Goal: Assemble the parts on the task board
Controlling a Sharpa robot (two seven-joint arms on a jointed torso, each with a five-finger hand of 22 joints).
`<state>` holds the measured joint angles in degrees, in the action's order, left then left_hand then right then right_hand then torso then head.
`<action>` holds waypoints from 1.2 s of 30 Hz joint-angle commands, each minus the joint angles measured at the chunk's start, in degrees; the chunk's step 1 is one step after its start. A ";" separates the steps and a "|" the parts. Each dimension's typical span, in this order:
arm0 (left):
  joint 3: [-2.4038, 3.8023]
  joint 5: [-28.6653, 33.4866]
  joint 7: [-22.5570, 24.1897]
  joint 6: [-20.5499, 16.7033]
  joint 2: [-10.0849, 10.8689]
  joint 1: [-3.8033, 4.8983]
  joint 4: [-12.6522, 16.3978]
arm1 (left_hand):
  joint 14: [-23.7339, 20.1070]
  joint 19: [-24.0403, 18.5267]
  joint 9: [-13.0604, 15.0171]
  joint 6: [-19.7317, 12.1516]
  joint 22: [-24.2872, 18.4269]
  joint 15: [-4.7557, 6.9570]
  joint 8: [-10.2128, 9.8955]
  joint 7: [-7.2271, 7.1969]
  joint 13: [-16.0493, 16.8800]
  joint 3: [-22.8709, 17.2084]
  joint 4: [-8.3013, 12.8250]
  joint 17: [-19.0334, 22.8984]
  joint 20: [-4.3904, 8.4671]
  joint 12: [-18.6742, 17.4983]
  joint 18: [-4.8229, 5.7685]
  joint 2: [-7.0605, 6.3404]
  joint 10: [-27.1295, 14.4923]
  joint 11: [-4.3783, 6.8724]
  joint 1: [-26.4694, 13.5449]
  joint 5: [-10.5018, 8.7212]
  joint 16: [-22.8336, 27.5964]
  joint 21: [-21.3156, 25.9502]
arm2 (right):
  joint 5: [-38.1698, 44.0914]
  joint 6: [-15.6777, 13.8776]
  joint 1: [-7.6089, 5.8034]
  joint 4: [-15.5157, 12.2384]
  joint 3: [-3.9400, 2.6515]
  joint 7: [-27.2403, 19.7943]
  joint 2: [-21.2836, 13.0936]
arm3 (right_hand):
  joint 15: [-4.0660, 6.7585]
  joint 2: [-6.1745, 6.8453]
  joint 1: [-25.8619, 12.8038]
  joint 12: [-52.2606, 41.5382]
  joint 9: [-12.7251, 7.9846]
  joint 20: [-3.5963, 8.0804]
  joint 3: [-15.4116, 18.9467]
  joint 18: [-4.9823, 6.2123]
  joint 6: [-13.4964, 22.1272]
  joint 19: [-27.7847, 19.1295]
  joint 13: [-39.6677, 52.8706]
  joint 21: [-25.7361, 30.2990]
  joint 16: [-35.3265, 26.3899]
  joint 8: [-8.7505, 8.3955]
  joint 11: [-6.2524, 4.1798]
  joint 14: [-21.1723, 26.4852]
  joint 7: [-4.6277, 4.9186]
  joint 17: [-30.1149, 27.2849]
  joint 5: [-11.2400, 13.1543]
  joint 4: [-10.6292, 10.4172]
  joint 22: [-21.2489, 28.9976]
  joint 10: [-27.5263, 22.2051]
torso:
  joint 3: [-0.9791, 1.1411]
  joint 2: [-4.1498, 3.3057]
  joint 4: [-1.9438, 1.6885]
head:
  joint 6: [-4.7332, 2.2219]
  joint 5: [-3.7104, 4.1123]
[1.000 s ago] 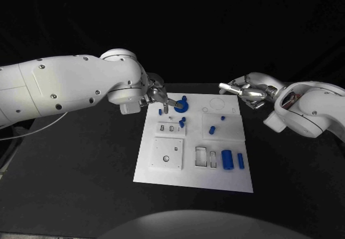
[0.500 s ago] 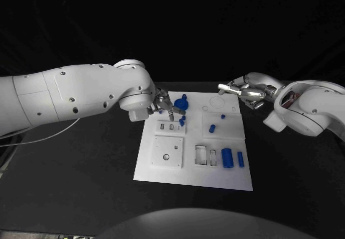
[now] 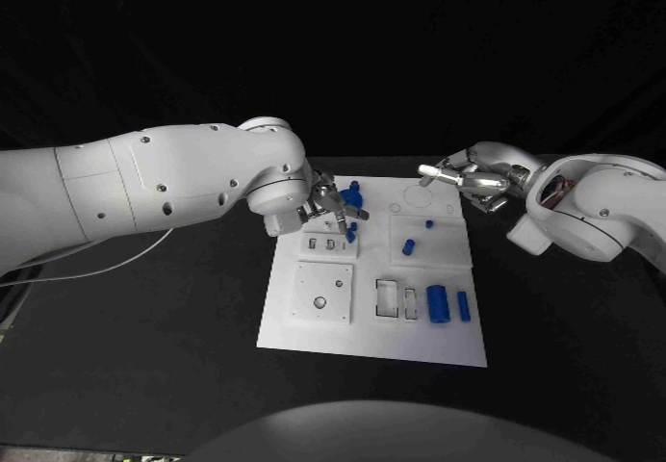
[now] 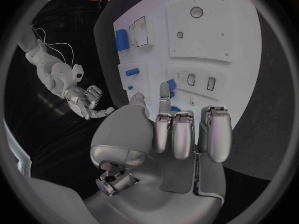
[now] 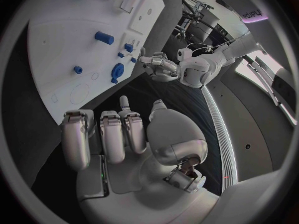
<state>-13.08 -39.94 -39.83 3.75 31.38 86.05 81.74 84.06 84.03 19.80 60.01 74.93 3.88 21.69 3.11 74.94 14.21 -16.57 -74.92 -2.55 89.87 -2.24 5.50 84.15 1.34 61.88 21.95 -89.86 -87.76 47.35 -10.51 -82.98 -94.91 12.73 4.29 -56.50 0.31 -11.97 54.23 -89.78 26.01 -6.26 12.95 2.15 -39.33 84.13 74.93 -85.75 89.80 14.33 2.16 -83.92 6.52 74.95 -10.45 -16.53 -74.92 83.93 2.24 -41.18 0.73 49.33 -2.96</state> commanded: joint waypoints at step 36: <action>0.03 -1.39 -7.87 0.89 -1.35 -2.70 -3.84 | 5.94 -0.44 2.27 1.60 6.78 0.05 -1.48 -0.57 15.06 0.34 0.04 -15.08 -0.03 0.13 0.17 1.01 5.85 0.08 3.59 2.43 -0.14 1.08 | 0.15 2.63 0.32 1.03 0.19 0.58 0.58 | -0.51 0.08 2.63 -0.22 0.29 -0.43 0.88 -0.36 -0.18 -0.37 15.07 0.99 0.20 -0.63 0.48 -6.08 0.43 15.05 -1.38 0.16 -12.72 6.07 | -0.04 0.03 -0.04 | 0.67 0.85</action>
<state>-13.10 -40.89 -39.97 4.07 30.24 83.40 77.97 84.06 84.03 22.01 61.63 74.92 3.89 20.44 2.53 74.93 14.21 -16.58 -74.94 -2.54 89.87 -2.24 6.52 84.14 1.34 65.01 24.12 -89.86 -86.98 47.35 -9.10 -82.71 -93.90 12.90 4.75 -56.00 0.31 -11.95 56.20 -89.78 26.22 -6.47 13.43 2.15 -39.53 83.91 74.91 -84.96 89.80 13.89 2.16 -83.92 6.73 74.92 -11.54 -16.36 -74.95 83.93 2.19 -41.15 0.68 50.00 -2.20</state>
